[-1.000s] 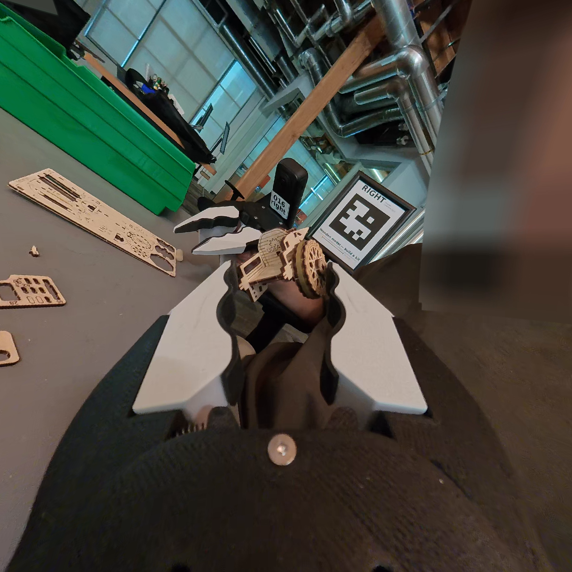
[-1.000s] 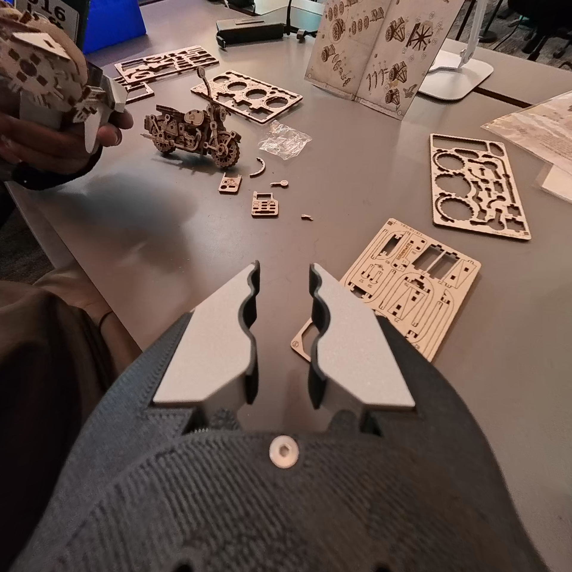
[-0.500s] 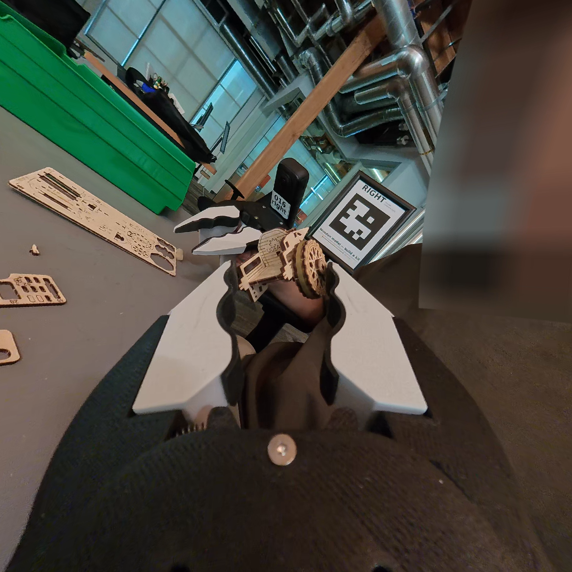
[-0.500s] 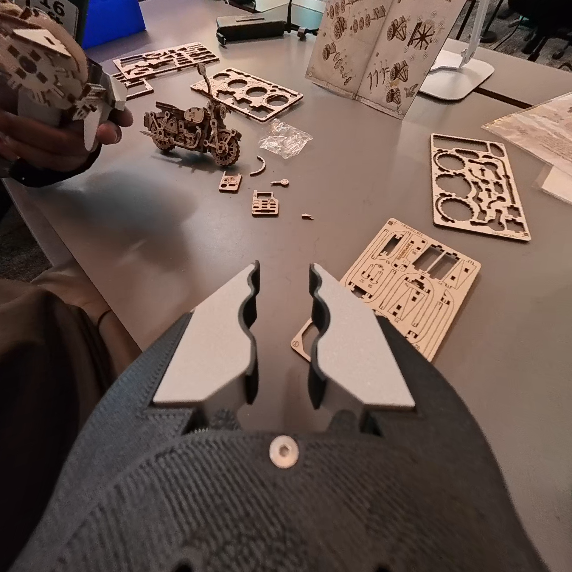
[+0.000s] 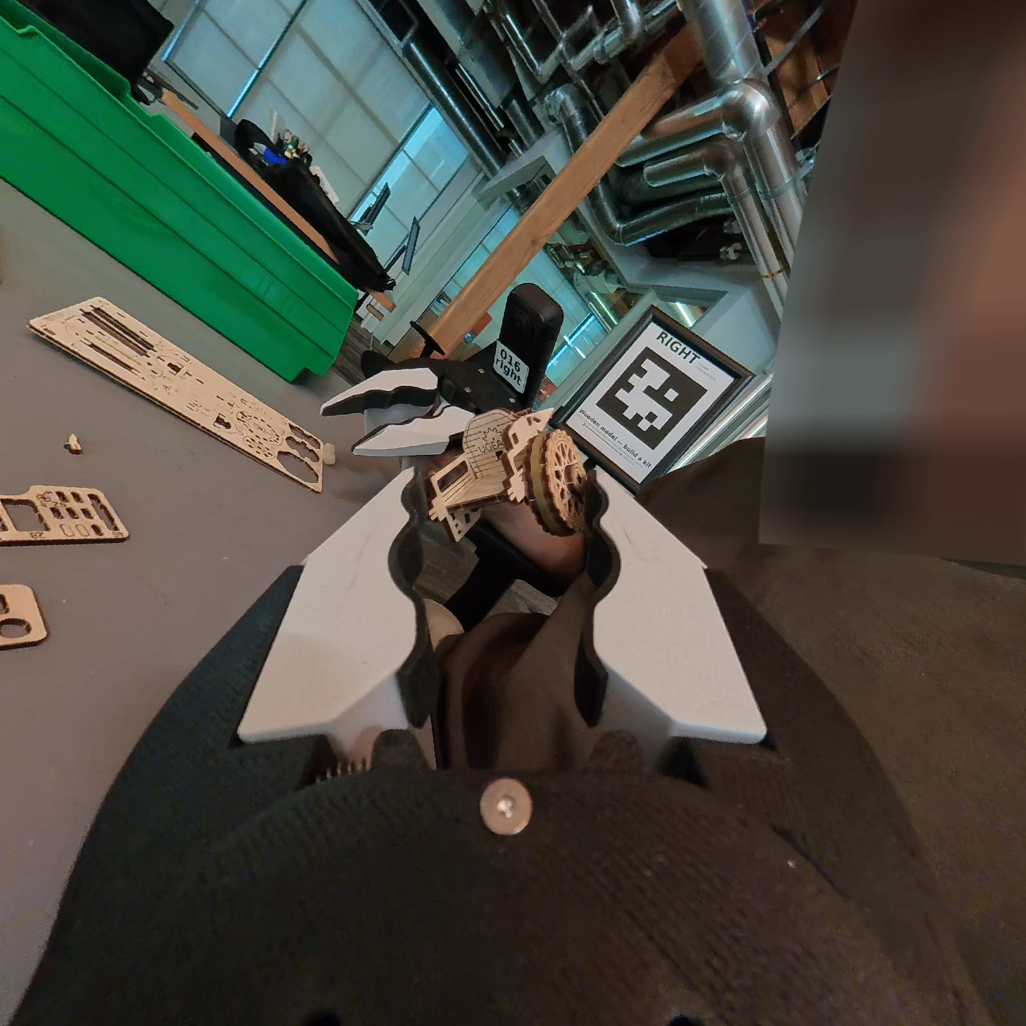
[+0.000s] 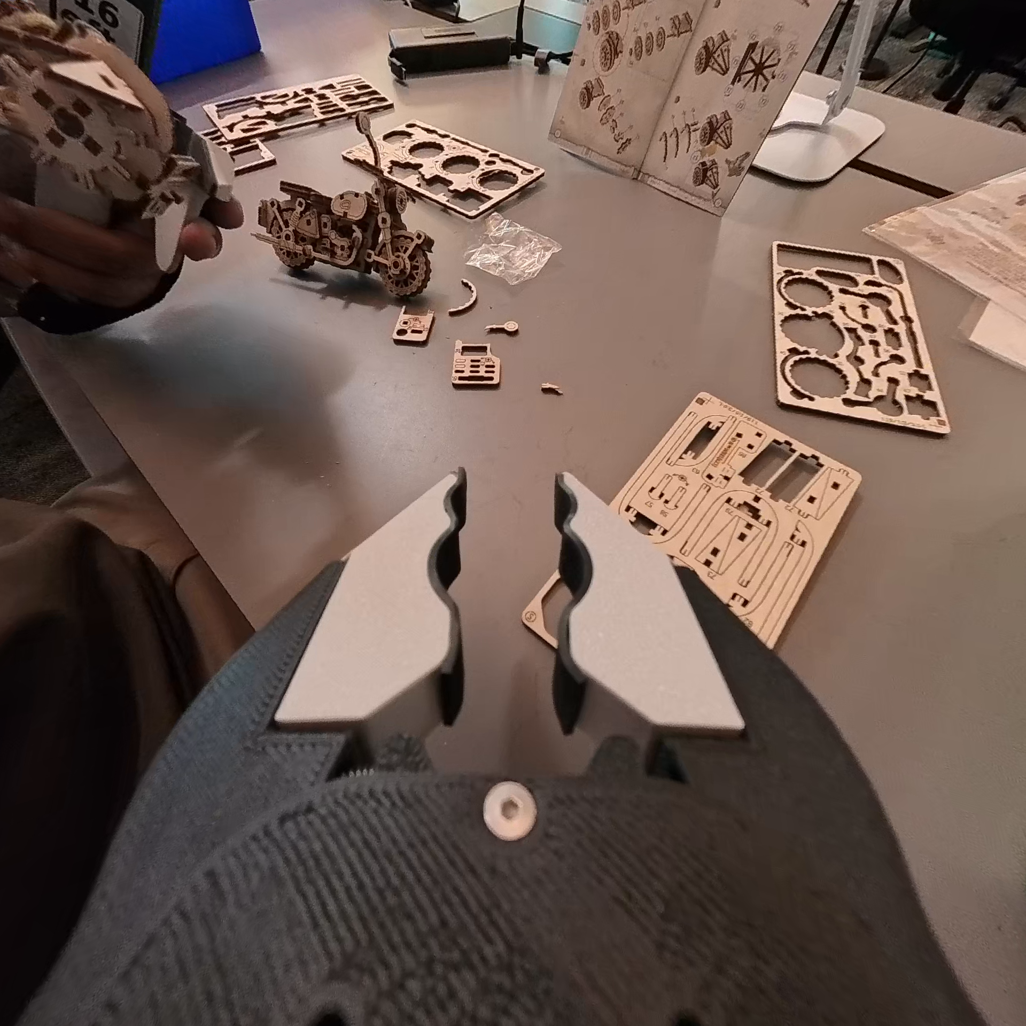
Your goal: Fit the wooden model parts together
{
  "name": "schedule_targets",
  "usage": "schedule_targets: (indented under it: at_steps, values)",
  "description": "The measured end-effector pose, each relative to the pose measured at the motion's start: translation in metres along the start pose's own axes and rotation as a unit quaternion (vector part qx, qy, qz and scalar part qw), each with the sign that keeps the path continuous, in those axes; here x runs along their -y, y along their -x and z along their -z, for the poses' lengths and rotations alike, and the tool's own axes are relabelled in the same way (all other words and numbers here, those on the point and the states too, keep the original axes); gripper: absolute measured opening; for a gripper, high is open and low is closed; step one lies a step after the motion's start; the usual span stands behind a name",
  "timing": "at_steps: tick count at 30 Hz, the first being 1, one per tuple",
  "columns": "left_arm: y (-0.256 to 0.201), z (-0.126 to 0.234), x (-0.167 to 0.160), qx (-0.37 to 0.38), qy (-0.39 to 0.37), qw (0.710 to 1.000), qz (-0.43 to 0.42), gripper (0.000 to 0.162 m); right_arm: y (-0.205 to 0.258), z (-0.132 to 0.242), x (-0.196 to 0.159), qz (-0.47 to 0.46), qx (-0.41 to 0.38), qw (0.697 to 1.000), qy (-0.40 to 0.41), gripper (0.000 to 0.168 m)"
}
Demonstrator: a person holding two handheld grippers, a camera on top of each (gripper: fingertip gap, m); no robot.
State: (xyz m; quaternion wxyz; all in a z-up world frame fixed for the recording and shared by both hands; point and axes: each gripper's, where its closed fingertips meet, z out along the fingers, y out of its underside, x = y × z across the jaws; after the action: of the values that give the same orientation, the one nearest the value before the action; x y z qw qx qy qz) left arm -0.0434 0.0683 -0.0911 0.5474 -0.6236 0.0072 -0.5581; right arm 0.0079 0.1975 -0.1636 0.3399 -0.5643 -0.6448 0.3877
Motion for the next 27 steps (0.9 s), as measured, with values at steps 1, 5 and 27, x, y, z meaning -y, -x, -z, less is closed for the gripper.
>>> schedule_targets:
  at_steps: [1, 5, 27]
  values:
    - [0.001, 0.0, 0.0, 0.002, 0.0, 1.0, 0.0, 0.055, 0.0, 0.0, 0.0, -0.001, 0.0, 1.0, -0.001, 0.03]
    - [0.007, 0.001, 0.001, 0.022, -0.003, 1.0, 0.002, 0.055, -0.004, 0.004, 0.004, -0.014, 0.0, 1.0, -0.016, 0.03]
    - [0.084, 0.011, -0.017, 0.255, 0.075, 0.961, -0.077, 0.055, -0.056, -0.024, -0.009, -0.069, -0.018, 0.997, -0.009, 0.03]
